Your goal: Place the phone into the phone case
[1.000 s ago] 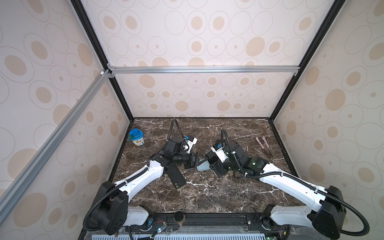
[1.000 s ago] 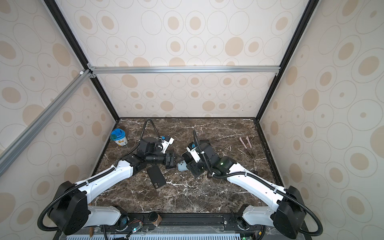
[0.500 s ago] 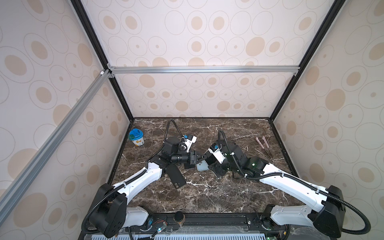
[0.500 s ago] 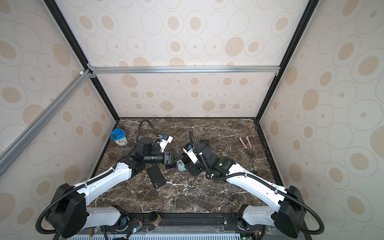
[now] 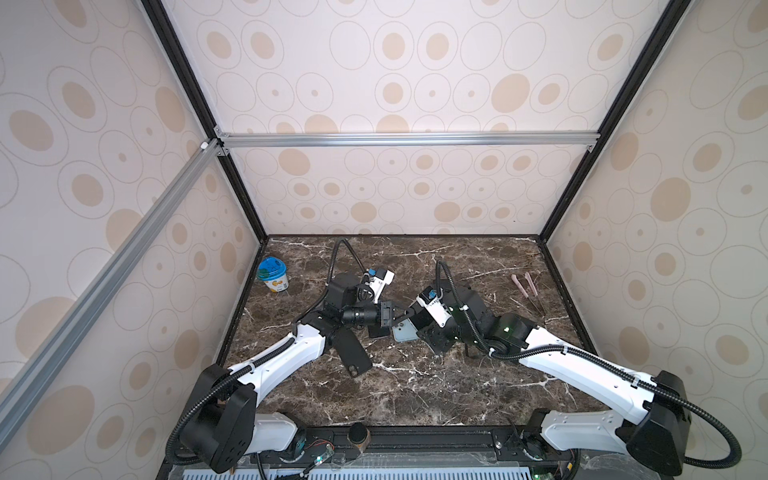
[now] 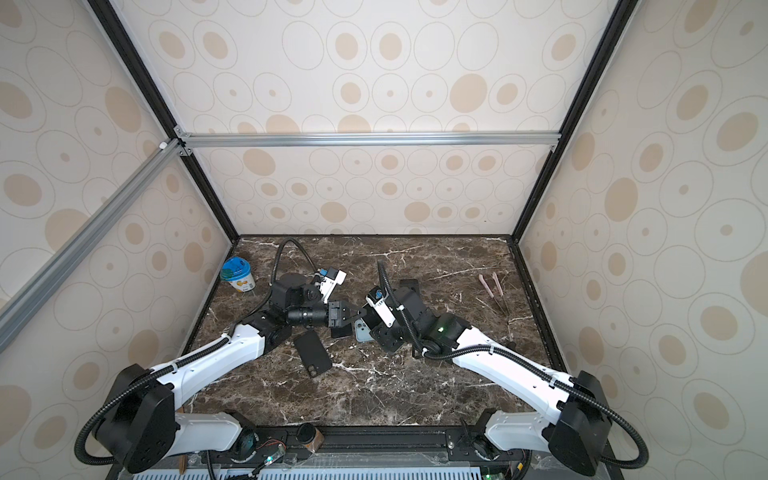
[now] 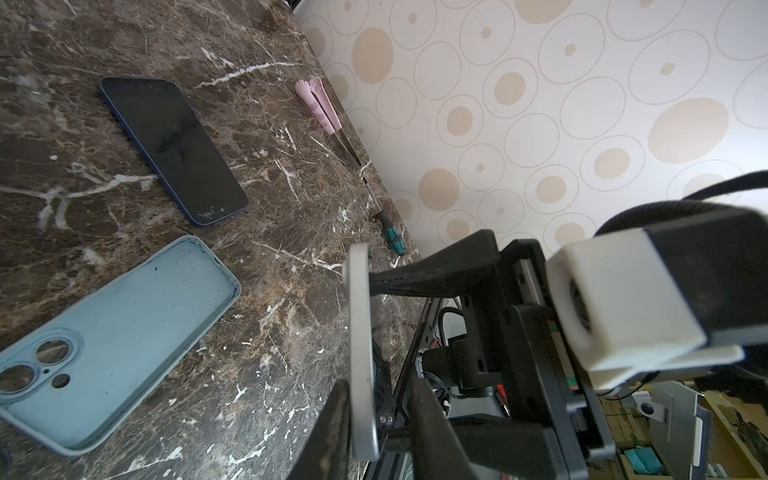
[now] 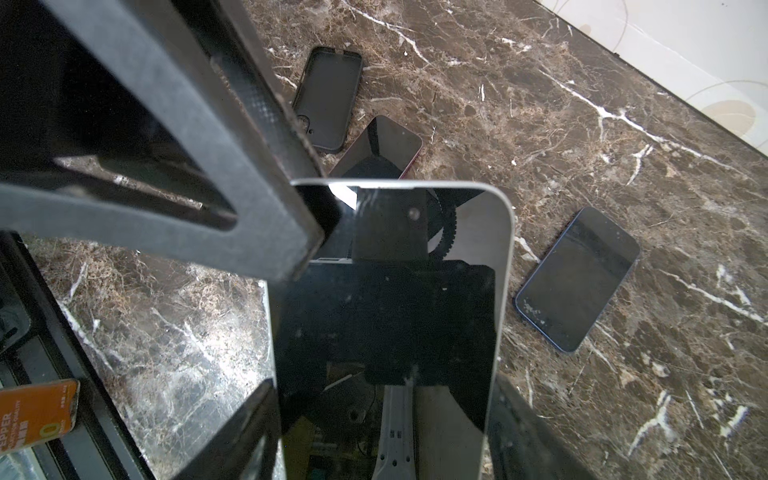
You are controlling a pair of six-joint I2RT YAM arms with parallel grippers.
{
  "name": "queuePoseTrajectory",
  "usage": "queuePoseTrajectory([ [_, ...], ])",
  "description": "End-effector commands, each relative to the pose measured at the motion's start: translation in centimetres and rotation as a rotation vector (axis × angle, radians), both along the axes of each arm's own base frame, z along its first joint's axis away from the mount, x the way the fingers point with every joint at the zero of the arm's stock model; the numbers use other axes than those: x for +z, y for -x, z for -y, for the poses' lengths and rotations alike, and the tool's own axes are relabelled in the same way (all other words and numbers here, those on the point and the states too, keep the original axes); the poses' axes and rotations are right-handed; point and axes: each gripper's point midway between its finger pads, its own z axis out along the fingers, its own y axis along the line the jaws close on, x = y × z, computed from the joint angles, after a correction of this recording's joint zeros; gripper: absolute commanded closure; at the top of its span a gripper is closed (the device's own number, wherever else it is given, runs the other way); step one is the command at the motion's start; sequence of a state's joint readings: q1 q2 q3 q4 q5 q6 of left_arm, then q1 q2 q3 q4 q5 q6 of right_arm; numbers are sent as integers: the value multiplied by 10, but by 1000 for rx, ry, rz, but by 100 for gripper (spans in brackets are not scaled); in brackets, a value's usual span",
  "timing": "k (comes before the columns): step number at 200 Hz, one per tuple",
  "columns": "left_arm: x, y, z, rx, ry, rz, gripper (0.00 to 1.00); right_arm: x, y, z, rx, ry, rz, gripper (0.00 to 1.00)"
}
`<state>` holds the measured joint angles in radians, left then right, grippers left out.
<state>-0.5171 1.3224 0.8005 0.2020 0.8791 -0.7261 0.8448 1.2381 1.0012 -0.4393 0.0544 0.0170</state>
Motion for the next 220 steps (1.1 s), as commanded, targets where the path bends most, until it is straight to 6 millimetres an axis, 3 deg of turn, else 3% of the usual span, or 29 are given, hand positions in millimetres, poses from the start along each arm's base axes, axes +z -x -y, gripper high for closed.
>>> queuePoseTrajectory([
  [1,5,2,2,-29,27,3,76,25,-4,-9,14,-54,66,87],
  [47,5,-1,2,-17,26,5,86,24,-3,-13,28,-52,58,87],
  [80,4,-6,2,3,36,-3,96,23,-3,-10,12,-53,57,79],
  [89,6,-7,2,7,49,9,98,24,-2,-9,7,-61,55,69],
  [107,4,-11,1,23,53,17,100,27,1,-4,-9,-69,46,38],
  [135,6,-21,-4,52,38,76,100,26,8,4,-26,-54,11,10],
  [179,18,-39,-11,89,55,111,100,22,19,7,-24,-40,-69,0],
  [220,35,-57,-21,155,91,160,100,35,13,19,-159,-185,-136,1],
])
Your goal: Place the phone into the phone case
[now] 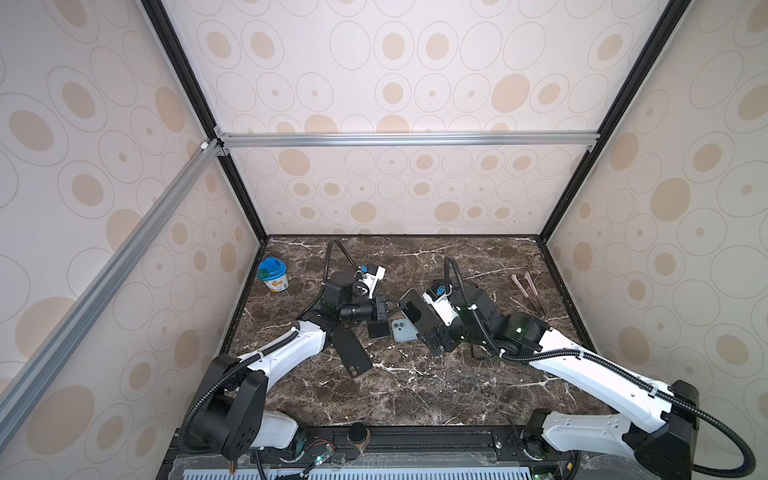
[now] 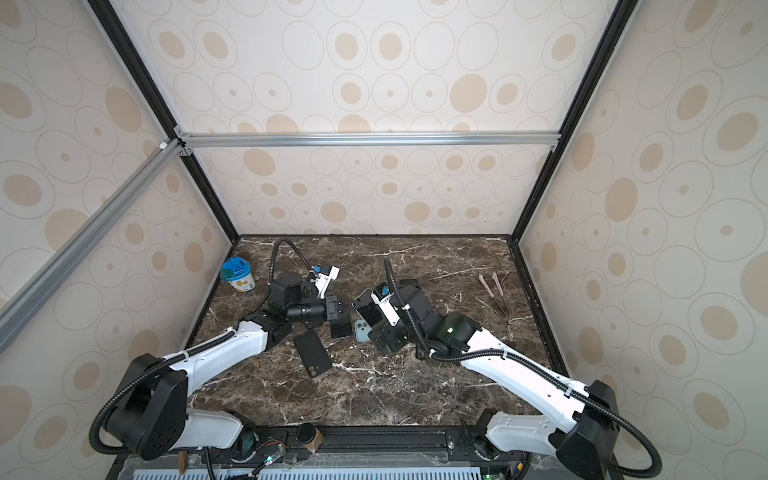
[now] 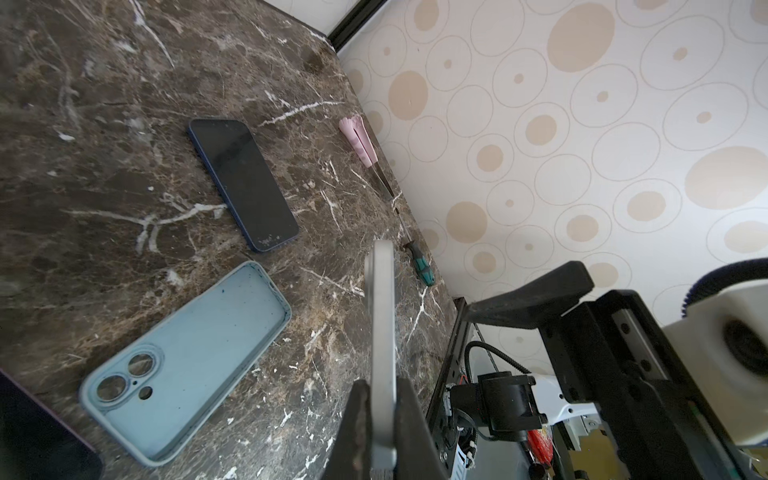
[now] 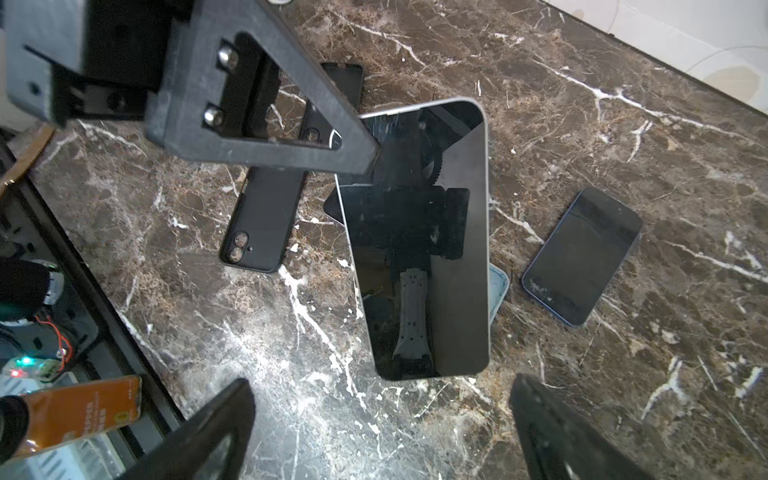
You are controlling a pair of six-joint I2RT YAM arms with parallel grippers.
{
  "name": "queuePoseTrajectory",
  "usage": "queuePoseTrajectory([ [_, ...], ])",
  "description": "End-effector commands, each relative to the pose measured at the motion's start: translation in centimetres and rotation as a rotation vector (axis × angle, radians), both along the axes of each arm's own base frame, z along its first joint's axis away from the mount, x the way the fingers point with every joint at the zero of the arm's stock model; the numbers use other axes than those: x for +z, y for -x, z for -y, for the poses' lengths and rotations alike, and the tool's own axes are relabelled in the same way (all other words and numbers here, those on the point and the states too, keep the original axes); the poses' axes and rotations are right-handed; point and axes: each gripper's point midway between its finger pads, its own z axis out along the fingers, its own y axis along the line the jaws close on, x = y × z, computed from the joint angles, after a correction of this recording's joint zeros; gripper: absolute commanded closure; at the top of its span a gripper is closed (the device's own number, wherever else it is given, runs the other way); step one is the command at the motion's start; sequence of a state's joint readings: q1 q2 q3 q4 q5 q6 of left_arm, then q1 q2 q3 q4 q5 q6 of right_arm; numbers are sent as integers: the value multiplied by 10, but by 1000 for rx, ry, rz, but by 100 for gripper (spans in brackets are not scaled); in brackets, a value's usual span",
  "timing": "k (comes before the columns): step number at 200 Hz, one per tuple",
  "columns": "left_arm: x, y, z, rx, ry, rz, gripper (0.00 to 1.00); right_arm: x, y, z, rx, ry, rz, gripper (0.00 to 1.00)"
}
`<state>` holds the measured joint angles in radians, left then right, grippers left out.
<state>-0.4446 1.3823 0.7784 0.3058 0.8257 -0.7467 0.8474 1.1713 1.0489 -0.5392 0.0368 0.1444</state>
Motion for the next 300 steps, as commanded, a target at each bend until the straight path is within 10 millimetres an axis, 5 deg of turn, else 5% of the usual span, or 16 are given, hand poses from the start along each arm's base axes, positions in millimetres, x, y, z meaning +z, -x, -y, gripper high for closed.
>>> queuePoseTrajectory([
  [1,50,-19,-3,28,87,158,100,10,0,10,-89,-105,-77,1],
  [83,129,-12,-29,69,352,370,100,33,-36,20,-177,-665,-247,11],
  [145,157,-4,-41,63,428,422,100,55,-59,4,-103,-872,-174,26],
  [161,161,-2,-43,65,445,422,100,66,-63,0,-73,-933,-153,36],
  [300,178,-2,-56,125,579,403,100,127,-57,-10,94,-1166,-96,65],
])
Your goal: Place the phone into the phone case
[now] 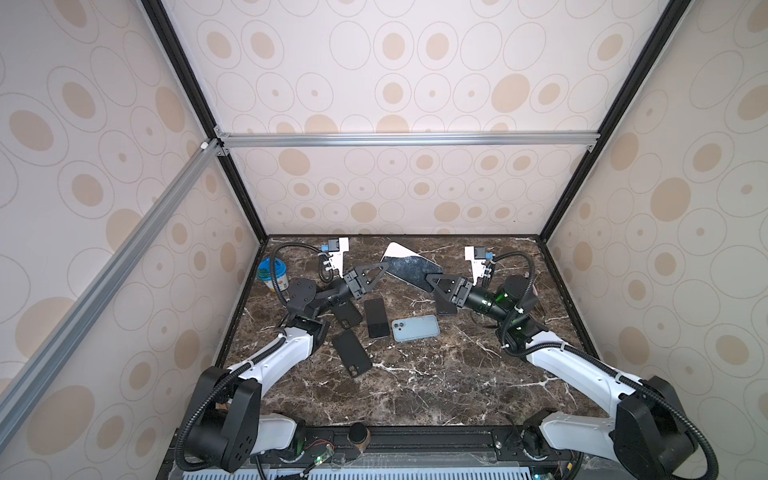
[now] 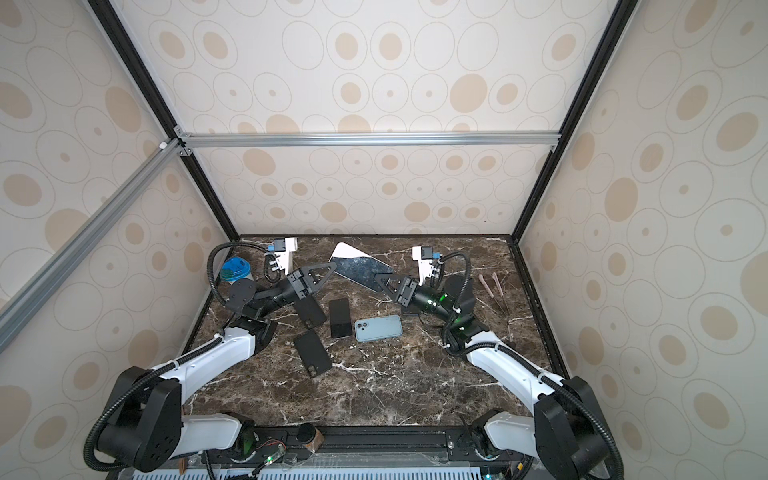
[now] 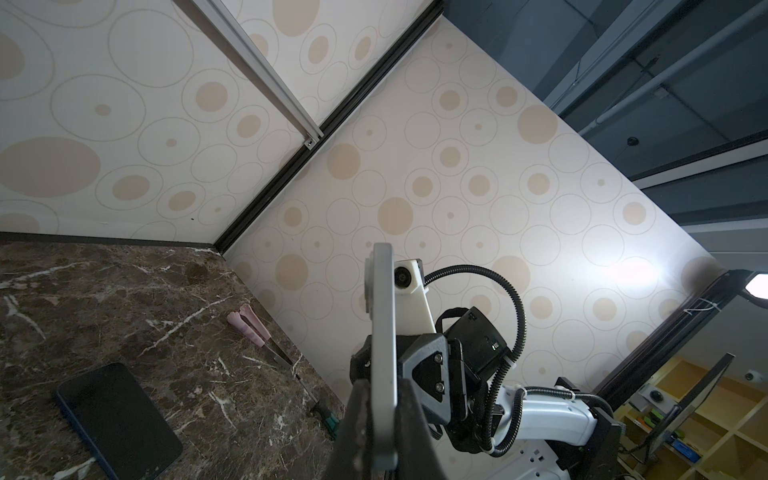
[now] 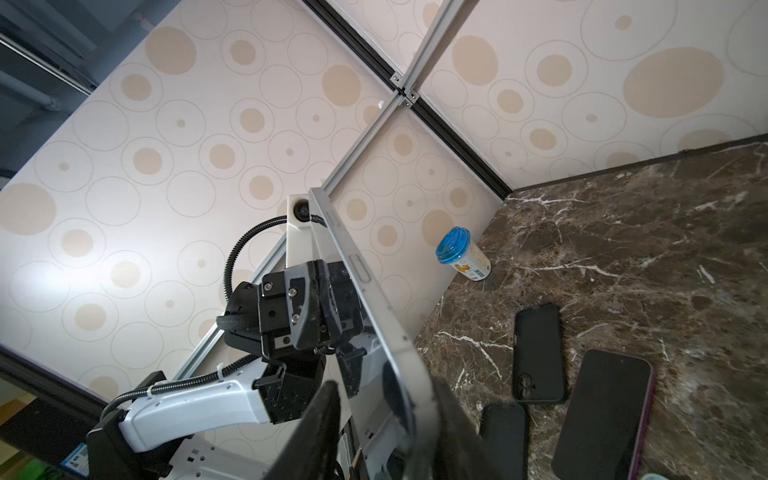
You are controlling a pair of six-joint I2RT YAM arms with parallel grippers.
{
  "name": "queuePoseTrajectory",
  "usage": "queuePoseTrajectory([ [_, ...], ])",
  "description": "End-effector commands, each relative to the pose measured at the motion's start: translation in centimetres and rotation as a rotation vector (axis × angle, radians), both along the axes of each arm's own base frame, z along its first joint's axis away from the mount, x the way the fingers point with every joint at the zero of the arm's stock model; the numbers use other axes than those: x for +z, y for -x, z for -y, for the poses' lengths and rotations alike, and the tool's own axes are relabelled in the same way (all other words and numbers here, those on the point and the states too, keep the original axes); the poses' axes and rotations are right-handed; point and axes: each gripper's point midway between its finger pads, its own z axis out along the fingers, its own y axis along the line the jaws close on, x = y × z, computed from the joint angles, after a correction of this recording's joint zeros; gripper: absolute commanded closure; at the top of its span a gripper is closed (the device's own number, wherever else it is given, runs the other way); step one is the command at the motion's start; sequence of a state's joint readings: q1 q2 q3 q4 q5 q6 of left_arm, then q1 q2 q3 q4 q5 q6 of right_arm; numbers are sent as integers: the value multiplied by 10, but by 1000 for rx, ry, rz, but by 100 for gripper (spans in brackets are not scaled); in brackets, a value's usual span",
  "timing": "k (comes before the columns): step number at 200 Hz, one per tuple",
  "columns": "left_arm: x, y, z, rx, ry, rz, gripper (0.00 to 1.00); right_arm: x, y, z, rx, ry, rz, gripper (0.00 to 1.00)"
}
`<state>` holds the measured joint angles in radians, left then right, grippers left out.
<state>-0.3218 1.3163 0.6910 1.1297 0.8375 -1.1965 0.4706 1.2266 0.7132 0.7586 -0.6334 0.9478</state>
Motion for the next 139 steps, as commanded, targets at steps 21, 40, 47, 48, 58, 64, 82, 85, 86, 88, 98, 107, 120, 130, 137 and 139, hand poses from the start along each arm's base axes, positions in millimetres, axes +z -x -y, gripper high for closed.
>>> queuePoseTrajectory([
  [21,33,6,-15,41,118,73,100,24,5,-1,40,-86,45,66],
  [40,34,6,-15,47,124,73,100,26,5,-1,44,-89,49,68],
  [47,34,6,-16,48,126,71,100,28,5,-2,46,-90,52,70],
  [48,34,6,-16,50,126,71,100,28,5,-2,46,-90,52,70],
  [58,34,6,-17,49,137,67,100,28,4,-2,45,-91,52,74],
  [64,35,7,-18,48,150,69,100,29,4,-2,48,-90,52,76],
  [82,38,10,-20,33,187,73,100,31,4,-3,50,-94,57,78],
  [85,39,10,-19,31,190,74,100,30,4,-3,50,-94,54,78],
  [86,39,10,-19,30,190,73,100,30,4,-3,50,-94,55,78],
  [88,38,10,-20,30,192,73,100,31,4,-3,50,-96,56,78],
  [98,38,11,-19,26,194,73,100,32,4,-3,51,-101,59,79],
  [107,37,10,-19,28,193,72,100,34,4,-2,52,-107,63,80],
  [120,35,10,-18,24,188,67,100,37,4,-2,53,-115,69,81],
  [130,33,11,-18,18,184,64,100,39,5,-2,55,-120,76,81],
  [137,32,10,-17,15,182,58,100,40,5,-3,60,-120,77,81],
  [139,32,11,-17,13,182,60,100,40,5,-3,61,-121,78,81],
])
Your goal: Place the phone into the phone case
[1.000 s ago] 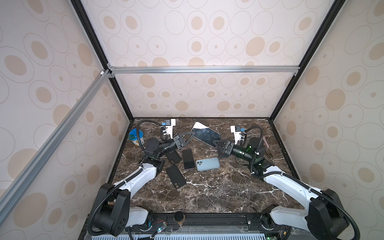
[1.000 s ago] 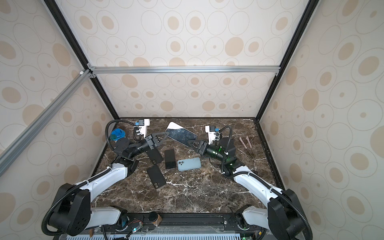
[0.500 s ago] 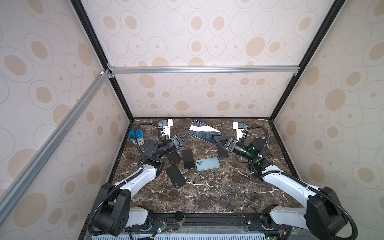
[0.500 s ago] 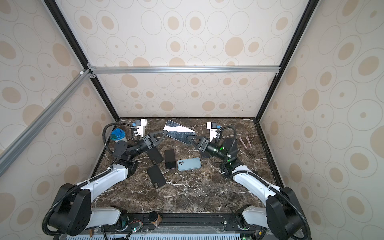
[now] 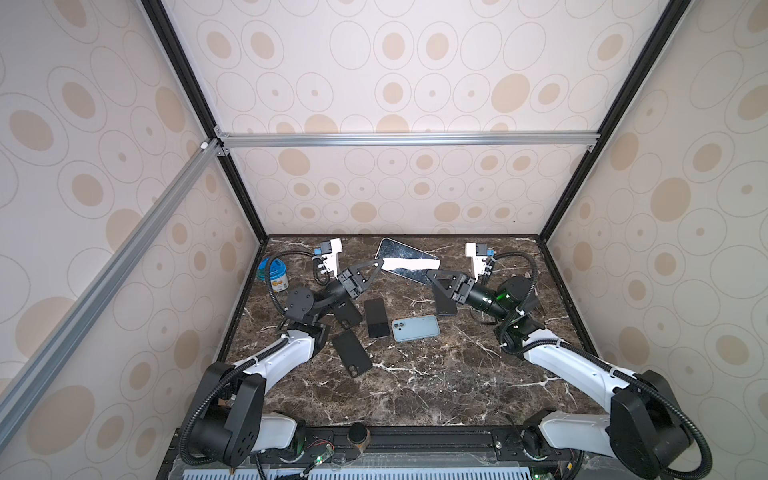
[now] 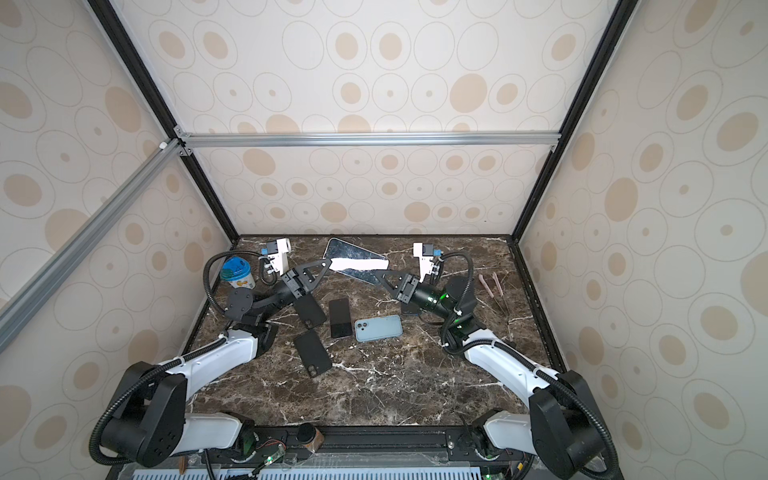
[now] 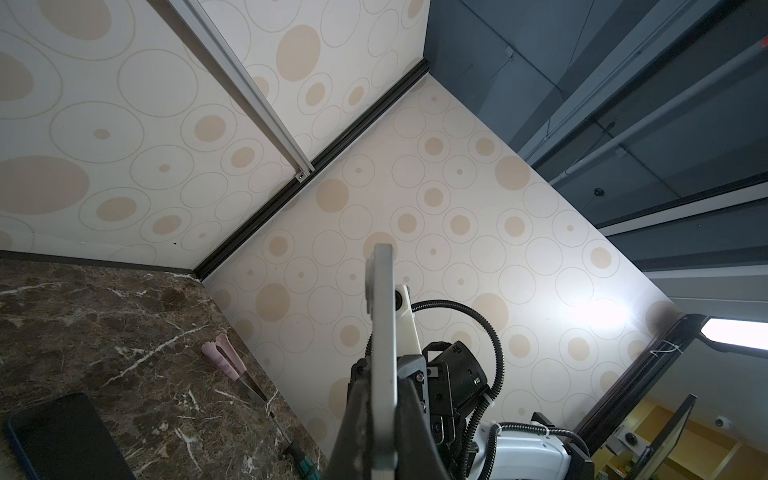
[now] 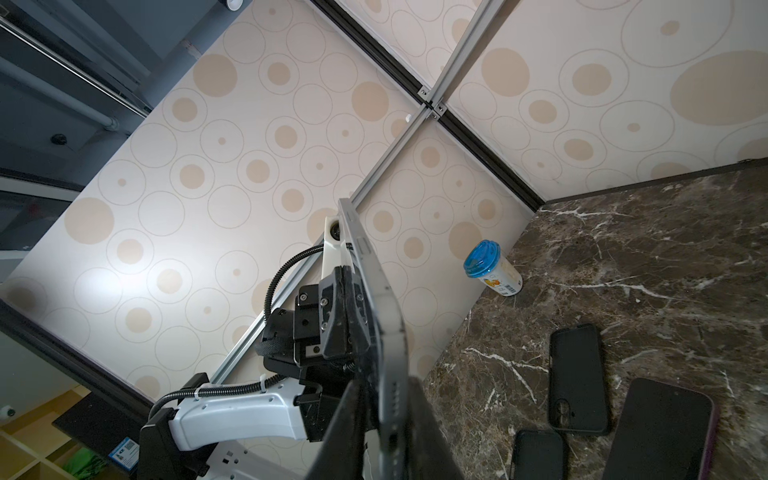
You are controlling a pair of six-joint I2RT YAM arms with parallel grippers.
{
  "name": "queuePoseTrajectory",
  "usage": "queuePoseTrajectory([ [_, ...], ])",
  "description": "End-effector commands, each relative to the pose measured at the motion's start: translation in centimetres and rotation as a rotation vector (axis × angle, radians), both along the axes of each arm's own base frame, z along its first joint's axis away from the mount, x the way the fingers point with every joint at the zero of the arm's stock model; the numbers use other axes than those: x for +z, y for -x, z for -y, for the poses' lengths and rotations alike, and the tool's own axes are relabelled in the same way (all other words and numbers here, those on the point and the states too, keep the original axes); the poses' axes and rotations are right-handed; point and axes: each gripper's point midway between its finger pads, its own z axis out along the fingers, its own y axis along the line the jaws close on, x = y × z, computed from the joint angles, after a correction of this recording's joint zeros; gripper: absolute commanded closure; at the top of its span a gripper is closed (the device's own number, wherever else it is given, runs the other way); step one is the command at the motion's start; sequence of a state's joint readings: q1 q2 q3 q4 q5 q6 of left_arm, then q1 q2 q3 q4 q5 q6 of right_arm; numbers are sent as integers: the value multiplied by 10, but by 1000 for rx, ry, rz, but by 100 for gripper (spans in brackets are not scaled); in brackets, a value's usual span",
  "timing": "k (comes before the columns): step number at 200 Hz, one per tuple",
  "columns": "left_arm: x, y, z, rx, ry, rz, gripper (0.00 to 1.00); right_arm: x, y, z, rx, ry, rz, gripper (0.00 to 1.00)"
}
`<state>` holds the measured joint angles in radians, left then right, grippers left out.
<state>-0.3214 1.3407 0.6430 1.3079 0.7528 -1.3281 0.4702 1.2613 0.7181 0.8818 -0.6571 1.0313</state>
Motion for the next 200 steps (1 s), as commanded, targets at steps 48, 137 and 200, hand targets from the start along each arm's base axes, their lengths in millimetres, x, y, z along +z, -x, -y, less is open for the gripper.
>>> queuePoseTrajectory([
  [48,21,11,-5,-18,57,69,100,32,1,-2,32,-69,78,83],
  [137,-16,-4,-3,29,-30,-47,45,13,-8,4,-55,74,3,100],
  [200,-76,-23,-11,189,-341,-182,22,-22,-8,24,-140,296,-96,100],
])
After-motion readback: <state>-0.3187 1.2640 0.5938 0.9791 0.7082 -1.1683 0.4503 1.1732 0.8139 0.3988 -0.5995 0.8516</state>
